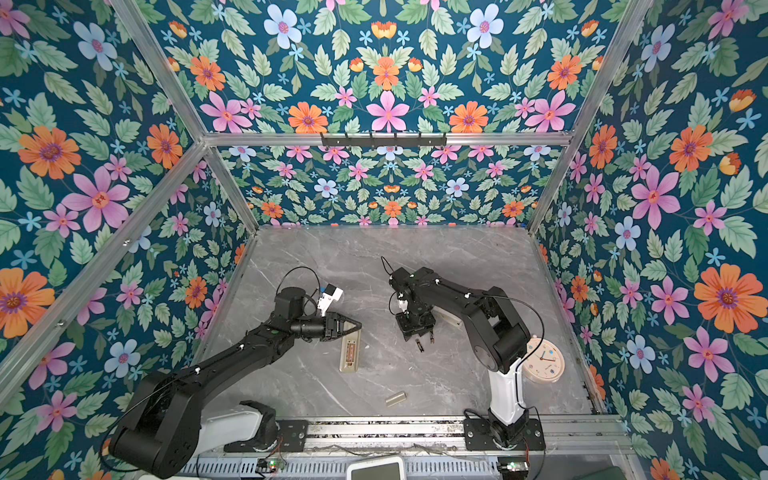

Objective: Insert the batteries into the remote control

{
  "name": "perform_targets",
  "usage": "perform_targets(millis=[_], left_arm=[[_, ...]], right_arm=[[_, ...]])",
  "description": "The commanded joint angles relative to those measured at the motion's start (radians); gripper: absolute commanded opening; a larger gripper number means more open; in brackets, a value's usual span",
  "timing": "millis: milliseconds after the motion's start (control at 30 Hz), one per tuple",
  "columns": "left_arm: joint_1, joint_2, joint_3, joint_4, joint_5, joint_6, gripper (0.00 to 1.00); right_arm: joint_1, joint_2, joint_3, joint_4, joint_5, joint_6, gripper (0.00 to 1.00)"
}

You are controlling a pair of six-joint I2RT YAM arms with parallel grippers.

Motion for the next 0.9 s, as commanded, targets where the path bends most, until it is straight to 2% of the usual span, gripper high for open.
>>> perform_targets(millis=[0, 367, 867], left_arm=[[0.003, -0.01, -0.006, 0.025, 0.01, -0.009, 0.0], [0.004, -0.037, -0.031, 0.023, 0.001, -0.024, 0.0], [0.003, -0.012, -0.024, 0.014, 0.0, -0.015, 0.0]], right_arm=[[0.0, 0.012, 0.004, 0.002, 0.005, -0.005, 0.48], [0.0, 0.037, -0.021, 0.003, 0.022, 0.012, 0.44], [-0.006, 0.038, -0.067, 0.046, 0.01, 0.021, 0.33]])
